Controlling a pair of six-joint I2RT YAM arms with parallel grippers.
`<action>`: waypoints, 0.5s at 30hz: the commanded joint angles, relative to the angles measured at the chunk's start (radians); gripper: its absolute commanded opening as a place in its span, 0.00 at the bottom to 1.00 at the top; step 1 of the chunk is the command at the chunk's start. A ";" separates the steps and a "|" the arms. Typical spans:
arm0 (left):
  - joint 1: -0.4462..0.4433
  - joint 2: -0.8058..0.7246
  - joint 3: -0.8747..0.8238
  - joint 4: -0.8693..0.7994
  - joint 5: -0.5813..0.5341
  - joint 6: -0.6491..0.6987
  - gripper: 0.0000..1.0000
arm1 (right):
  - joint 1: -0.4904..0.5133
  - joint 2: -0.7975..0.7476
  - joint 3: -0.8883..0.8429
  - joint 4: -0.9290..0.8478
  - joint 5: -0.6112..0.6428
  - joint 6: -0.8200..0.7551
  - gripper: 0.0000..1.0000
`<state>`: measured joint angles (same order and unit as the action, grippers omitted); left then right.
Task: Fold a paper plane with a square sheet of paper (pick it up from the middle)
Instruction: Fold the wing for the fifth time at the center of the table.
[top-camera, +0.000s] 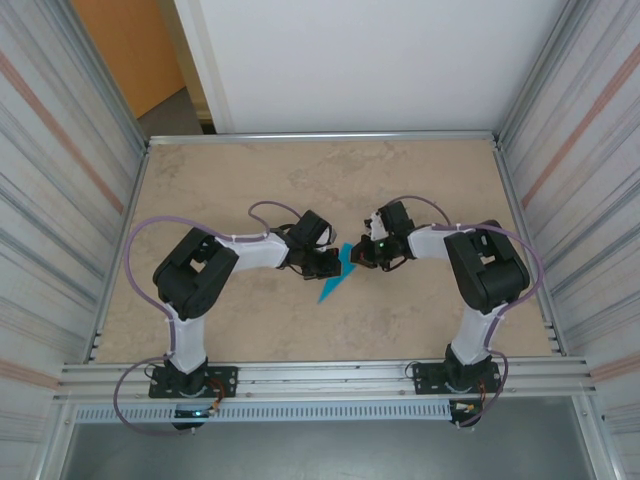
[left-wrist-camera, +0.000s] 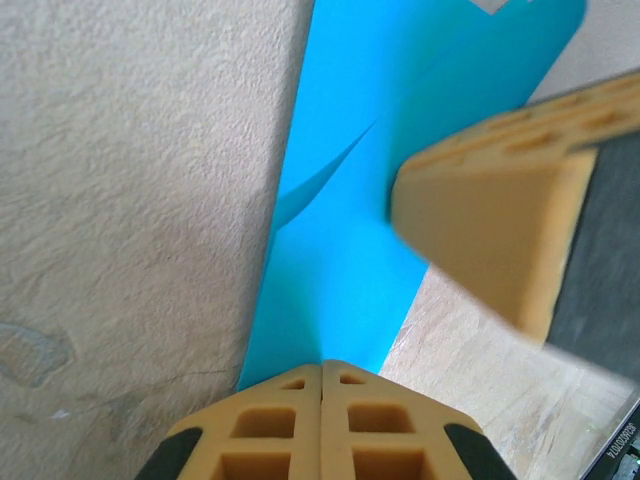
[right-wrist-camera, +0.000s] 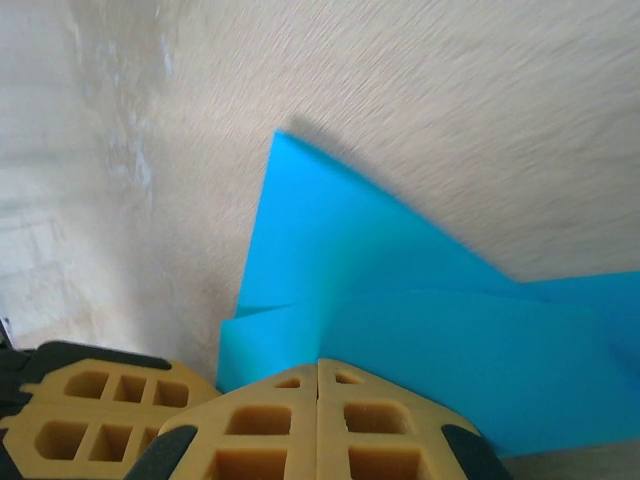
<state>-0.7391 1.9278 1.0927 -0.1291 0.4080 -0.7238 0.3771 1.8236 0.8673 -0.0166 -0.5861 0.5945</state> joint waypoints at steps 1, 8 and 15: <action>0.010 0.033 -0.059 -0.137 -0.045 -0.003 0.00 | -0.078 0.044 0.004 0.027 0.053 0.010 0.06; 0.010 0.030 -0.073 -0.127 -0.038 -0.003 0.00 | -0.180 0.069 0.029 0.064 0.065 0.019 0.07; 0.010 0.021 -0.028 -0.120 -0.003 0.012 0.00 | -0.204 0.027 0.034 0.082 0.051 0.007 0.09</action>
<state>-0.7338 1.9236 1.0771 -0.1074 0.4263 -0.7231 0.1810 1.8629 0.8883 0.0635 -0.6010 0.6022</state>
